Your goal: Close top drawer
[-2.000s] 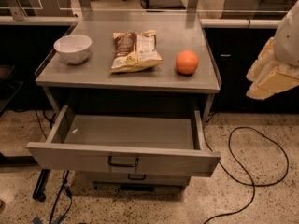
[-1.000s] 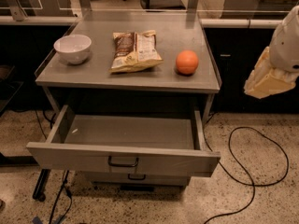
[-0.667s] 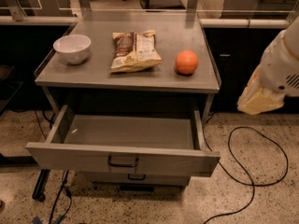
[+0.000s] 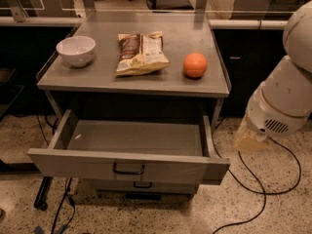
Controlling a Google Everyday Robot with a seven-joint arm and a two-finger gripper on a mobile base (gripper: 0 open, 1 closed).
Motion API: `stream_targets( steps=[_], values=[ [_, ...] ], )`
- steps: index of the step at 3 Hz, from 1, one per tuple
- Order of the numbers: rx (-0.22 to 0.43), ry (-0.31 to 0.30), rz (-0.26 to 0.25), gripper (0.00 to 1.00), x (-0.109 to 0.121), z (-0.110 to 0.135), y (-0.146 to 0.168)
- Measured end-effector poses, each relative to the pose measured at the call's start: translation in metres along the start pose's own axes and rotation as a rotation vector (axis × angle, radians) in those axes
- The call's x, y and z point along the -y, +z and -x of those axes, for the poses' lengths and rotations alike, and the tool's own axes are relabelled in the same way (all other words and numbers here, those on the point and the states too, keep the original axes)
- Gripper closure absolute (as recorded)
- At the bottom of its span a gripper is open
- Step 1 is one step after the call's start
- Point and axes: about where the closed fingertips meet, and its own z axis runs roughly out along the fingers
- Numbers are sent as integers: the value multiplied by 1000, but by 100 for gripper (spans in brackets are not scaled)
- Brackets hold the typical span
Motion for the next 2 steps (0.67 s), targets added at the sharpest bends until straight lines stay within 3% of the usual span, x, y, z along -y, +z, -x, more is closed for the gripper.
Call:
stream_targets(
  steps=[1,2],
  values=[
    [0,0,0,100,0,0,0],
    [-8,23,-3,100,1,0,20]
  ],
)
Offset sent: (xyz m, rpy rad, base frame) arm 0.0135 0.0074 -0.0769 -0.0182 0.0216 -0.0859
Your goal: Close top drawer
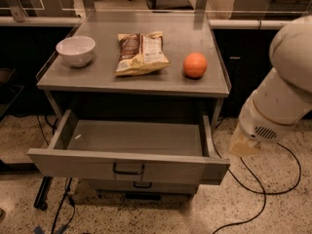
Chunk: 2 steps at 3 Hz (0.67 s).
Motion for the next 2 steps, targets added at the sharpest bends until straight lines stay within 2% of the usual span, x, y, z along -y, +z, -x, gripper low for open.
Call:
stream_targets(
  steps=[1,2],
  values=[
    [16,44,-4,100,15,22,51],
    [17,46,-5,100,16,22,52]
  ],
)
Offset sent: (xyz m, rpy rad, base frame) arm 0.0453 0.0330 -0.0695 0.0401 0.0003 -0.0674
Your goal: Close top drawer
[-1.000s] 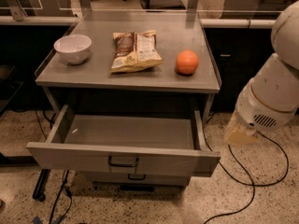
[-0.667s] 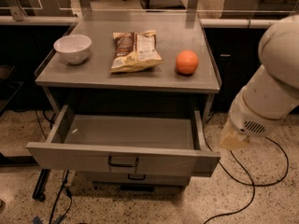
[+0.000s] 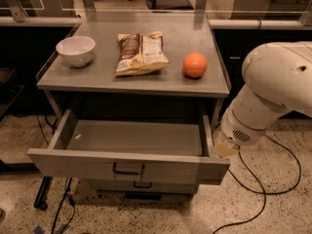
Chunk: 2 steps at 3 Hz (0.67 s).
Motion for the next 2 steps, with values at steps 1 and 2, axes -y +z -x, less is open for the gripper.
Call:
stream_targets(
  steps=[1,2],
  values=[
    [-7,15,29,100,-18,-7,17],
    [-12,67,101,100,-52,-7,74]
  ],
)
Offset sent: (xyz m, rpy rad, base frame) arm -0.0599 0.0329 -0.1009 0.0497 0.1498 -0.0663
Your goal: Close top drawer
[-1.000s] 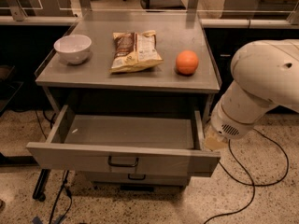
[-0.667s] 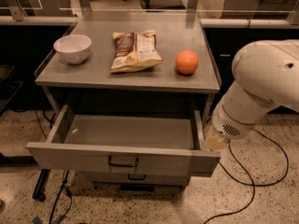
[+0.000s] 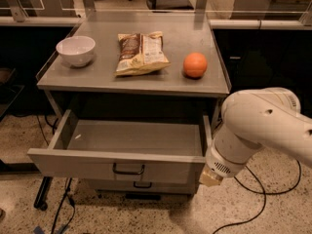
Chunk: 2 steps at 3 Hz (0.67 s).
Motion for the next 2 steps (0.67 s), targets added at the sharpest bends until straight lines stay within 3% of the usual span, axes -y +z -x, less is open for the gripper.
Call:
stream_targets(
  steps=[1,2],
  values=[
    [1,2,0,100,0,0,1],
    [3,19,37,100,-7,-3,14]
  ],
)
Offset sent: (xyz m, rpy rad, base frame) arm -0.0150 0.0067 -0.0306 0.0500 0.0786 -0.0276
